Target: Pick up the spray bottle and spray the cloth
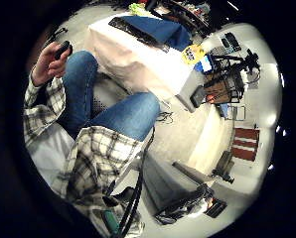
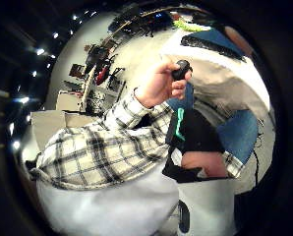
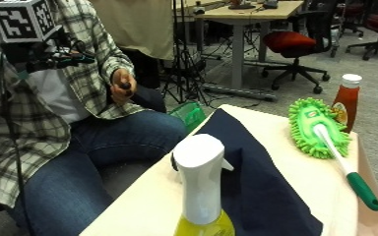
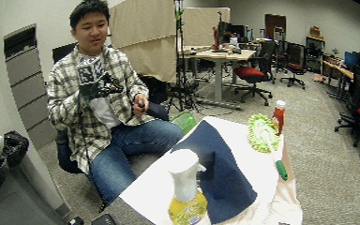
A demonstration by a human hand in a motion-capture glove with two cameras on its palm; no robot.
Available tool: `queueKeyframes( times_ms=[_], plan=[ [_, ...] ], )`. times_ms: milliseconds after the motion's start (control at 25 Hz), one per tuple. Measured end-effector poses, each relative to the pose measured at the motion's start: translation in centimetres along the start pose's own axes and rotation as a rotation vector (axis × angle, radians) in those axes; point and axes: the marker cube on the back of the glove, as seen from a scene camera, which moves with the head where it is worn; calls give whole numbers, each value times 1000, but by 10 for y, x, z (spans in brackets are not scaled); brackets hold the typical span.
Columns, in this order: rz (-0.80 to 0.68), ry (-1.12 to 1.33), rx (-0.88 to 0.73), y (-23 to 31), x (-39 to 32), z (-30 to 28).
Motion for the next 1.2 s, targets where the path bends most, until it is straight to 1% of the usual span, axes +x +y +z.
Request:
queueKeyframes(
  times_ms=[761,1041,1201],
  plan=[
    [10,-8,-12,-3,3,2],
    [48,-8,-20,-16,23,8],
    [85,3,-22,-34,46,13]
  ],
)
